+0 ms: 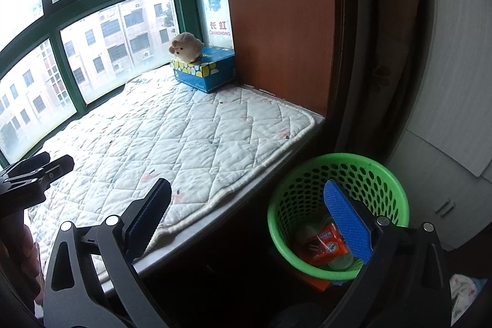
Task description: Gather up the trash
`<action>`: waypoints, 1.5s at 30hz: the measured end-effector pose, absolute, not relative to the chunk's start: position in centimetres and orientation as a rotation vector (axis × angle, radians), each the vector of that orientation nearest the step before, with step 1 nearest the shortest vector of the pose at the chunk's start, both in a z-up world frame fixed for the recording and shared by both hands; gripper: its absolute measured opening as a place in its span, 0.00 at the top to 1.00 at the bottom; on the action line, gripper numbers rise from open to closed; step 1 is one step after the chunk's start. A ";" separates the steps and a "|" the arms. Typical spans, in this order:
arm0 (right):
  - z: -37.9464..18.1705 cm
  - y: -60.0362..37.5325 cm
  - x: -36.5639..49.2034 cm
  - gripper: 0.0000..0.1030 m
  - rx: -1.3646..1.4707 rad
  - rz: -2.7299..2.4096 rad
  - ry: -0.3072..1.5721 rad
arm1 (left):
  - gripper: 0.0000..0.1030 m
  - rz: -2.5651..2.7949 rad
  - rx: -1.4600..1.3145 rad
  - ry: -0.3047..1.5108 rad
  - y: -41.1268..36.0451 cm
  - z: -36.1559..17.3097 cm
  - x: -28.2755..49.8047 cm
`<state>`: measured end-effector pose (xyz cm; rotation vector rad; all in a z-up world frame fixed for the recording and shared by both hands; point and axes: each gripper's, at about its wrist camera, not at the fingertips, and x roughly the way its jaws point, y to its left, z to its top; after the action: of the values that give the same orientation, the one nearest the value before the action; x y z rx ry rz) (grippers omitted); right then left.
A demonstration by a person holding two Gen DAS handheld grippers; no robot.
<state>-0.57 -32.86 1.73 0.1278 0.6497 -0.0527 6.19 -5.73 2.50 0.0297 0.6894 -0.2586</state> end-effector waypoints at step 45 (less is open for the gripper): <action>2.4 -31.9 -1.4 0.04 0.147 -0.016 0.602 | 0.07 -0.201 0.029 0.656 -5.3 3.4 4.6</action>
<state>-1.41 -31.91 2.41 0.1466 0.6019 -0.0160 4.56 -5.28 3.38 0.0287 0.6557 -0.2015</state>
